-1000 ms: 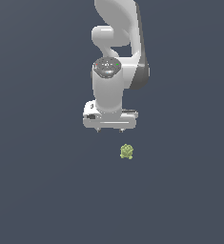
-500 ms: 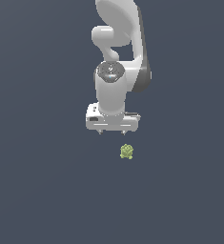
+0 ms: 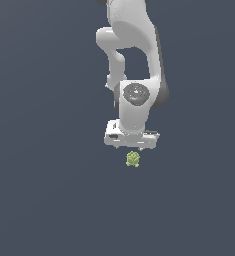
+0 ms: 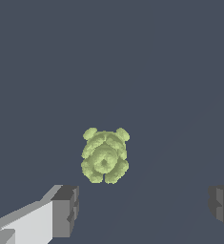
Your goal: Pick up the object and move it to a goal position.
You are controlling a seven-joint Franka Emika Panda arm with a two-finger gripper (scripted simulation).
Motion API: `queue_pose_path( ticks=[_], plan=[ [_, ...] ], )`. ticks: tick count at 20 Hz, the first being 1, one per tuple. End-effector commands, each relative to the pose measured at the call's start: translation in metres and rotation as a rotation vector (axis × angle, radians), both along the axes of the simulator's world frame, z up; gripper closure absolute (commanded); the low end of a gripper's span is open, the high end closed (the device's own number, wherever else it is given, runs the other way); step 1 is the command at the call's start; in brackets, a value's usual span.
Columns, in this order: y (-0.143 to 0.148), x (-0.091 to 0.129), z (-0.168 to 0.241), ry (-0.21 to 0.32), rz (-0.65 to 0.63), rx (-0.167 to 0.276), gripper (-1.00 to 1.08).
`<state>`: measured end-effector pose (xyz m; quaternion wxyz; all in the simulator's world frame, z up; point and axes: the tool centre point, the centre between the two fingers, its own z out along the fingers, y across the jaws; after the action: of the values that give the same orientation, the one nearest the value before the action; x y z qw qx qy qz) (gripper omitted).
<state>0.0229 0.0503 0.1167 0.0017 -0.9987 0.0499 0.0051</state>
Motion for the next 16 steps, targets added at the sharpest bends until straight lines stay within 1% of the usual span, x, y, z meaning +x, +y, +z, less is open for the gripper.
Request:
queue_pose_path(
  ticks=[1, 7, 12, 16],
  plan=[
    [0.012, 0.004, -0.011, -0.005, -0.013, -0.002, -0.92],
    [0.026, 0.007, -0.024, -0.010, -0.027, -0.004, -0.92],
    [0.027, 0.007, -0.026, -0.008, -0.025, -0.004, -0.92],
    [0.027, 0.006, -0.039, -0.009, -0.025, -0.004, -0.92]
  ],
)
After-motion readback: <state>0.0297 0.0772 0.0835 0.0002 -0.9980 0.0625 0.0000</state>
